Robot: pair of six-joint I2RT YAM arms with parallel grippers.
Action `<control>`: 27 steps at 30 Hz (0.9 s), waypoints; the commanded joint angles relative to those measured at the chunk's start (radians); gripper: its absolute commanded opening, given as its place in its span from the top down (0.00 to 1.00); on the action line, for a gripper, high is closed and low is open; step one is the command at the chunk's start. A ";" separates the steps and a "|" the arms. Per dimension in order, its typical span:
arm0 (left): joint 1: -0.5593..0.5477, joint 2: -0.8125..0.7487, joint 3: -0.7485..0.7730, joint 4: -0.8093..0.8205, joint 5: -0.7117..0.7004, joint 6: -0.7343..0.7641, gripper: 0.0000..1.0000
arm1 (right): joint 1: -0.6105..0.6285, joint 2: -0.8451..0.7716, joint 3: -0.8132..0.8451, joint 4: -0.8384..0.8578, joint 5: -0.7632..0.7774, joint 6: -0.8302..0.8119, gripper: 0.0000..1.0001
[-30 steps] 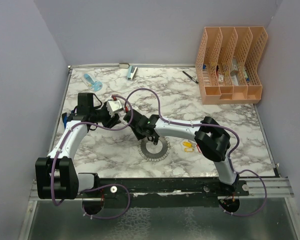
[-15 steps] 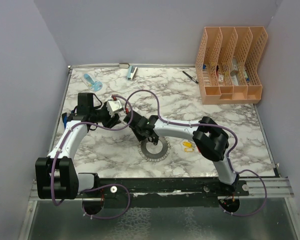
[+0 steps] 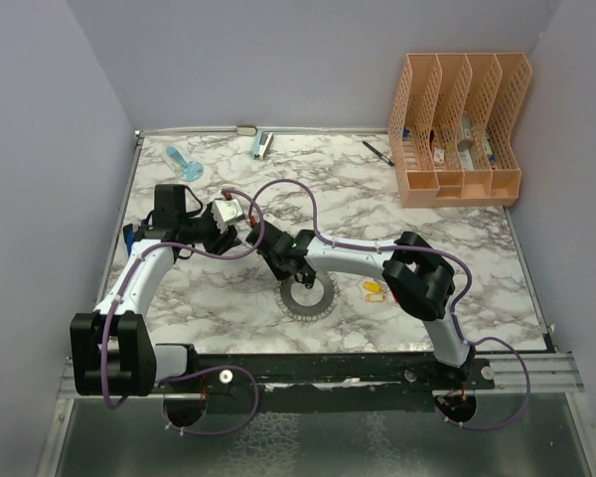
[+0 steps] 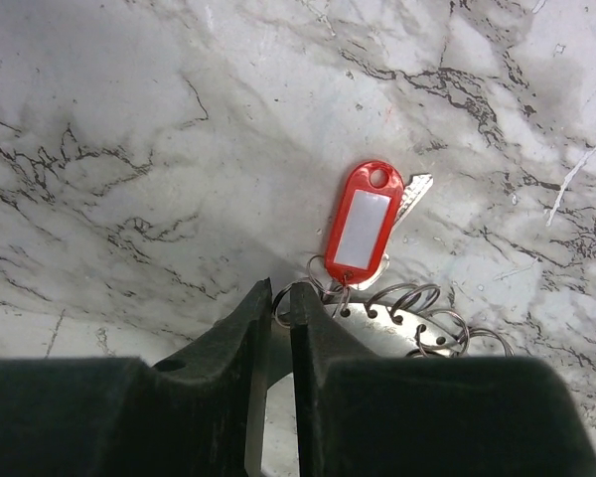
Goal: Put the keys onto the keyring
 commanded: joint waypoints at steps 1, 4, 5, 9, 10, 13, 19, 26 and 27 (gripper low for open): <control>0.006 -0.002 0.023 -0.010 0.042 0.002 0.51 | 0.008 0.011 -0.022 0.005 0.013 -0.002 0.87; 0.006 0.000 0.023 -0.011 0.046 0.003 0.51 | 0.008 0.009 -0.023 0.003 0.019 -0.004 0.88; 0.006 0.000 0.024 -0.009 0.046 0.002 0.51 | 0.008 0.009 -0.023 0.001 0.021 -0.002 0.88; 0.006 0.001 0.023 -0.012 0.047 0.003 0.51 | 0.008 0.022 -0.001 -0.028 0.029 0.002 0.81; 0.006 0.001 0.023 -0.011 0.049 0.003 0.51 | 0.008 0.029 0.006 -0.036 0.031 0.003 0.80; 0.006 0.001 0.024 -0.012 0.051 0.003 0.51 | 0.008 0.043 0.020 -0.053 0.028 0.002 0.76; 0.006 0.001 0.027 -0.016 0.054 0.003 0.51 | 0.008 0.043 0.007 -0.043 0.016 0.002 0.85; 0.006 0.005 0.061 -0.063 0.091 0.018 0.51 | 0.008 -0.038 -0.045 0.012 0.000 -0.005 0.99; 0.007 0.006 0.075 -0.073 0.109 0.023 0.51 | 0.008 -0.063 -0.062 0.033 -0.013 -0.013 0.99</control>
